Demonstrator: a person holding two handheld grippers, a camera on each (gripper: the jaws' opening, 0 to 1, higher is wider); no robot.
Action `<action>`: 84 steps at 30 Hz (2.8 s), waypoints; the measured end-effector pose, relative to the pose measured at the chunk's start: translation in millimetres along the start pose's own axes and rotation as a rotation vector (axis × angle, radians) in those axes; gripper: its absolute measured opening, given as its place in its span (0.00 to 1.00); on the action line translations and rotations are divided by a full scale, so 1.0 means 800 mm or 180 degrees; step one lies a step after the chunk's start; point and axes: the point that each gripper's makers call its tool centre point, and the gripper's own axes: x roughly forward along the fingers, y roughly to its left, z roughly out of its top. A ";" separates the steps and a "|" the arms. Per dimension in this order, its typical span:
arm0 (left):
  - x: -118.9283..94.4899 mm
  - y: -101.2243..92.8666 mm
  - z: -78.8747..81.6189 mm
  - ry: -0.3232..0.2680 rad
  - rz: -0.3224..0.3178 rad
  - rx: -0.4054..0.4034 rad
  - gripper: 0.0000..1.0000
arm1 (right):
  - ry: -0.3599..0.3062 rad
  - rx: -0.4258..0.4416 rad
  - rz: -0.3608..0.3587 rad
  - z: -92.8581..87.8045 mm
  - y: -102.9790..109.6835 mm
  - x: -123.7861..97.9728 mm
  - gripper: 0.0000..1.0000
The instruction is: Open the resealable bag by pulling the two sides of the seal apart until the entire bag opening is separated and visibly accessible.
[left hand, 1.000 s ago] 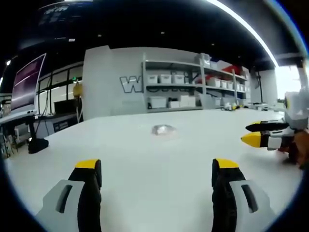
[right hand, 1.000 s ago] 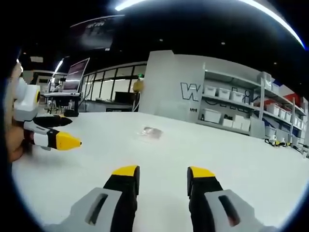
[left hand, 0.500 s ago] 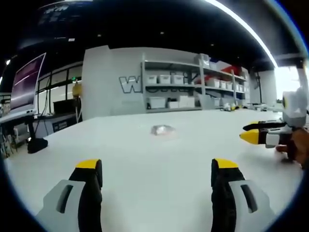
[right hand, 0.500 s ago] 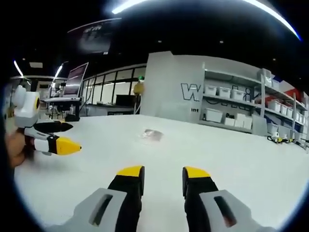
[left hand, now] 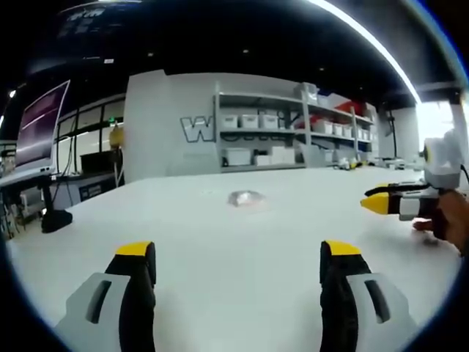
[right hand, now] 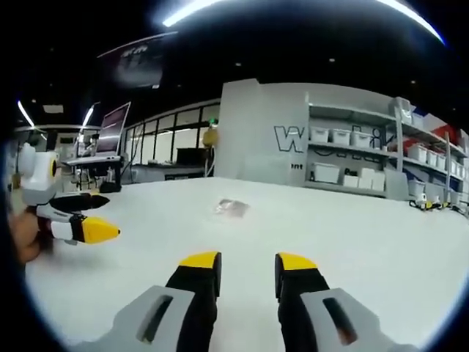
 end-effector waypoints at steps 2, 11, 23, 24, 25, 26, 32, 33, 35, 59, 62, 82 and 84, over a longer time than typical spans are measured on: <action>0.000 0.000 0.000 0.0002 -0.0001 0.0001 0.92 | 0.0007 0.0009 0.0003 -0.001 0.000 0.000 0.28; 0.001 -0.003 -0.002 0.0014 -0.0016 0.0000 0.91 | 0.0023 0.0010 0.0012 -0.004 -0.002 0.004 0.27; 0.001 -0.001 -0.003 0.0028 -0.0016 0.0007 0.91 | -0.0002 0.0004 0.0050 0.001 -0.001 0.010 0.25; 0.001 -0.001 -0.003 0.0028 -0.0015 0.0007 0.91 | 0.0000 0.0005 0.0055 0.001 -0.001 0.011 0.25; 0.001 -0.001 -0.003 0.0027 -0.0016 0.0006 0.91 | 0.0004 0.0006 0.0059 0.000 -0.001 0.011 0.25; 0.002 0.000 -0.003 0.0028 -0.0016 0.0007 0.91 | 0.0005 0.0008 0.0065 0.000 0.000 0.012 0.25; 0.002 0.001 -0.003 0.0025 -0.0017 -0.0003 0.91 | -0.0003 -0.0037 0.0085 0.001 -0.002 0.018 0.23; 0.002 0.001 -0.003 0.0026 -0.0018 -0.0003 0.91 | 0.0000 -0.0037 0.0091 0.001 -0.002 0.019 0.23; 0.002 0.001 -0.003 0.0022 -0.0019 -0.0005 0.91 | 0.0018 -0.0026 0.0101 -0.001 -0.002 0.020 0.23; 0.001 -0.003 -0.004 0.0025 -0.0027 -0.0005 0.90 | -0.0094 0.0094 0.0210 0.005 -0.010 0.039 0.18; 0.000 -0.003 -0.004 0.0031 -0.0024 -0.0003 0.90 | -0.0087 0.0092 0.0189 0.004 -0.012 0.038 0.18; -0.001 -0.003 -0.005 0.0050 -0.0028 0.0004 0.89 | -0.0036 0.0098 0.0263 0.002 -0.002 0.042 0.17; -0.001 -0.003 -0.005 0.0052 -0.0024 0.0005 0.88 | -0.0028 0.0099 0.0264 0.001 -0.001 0.042 0.17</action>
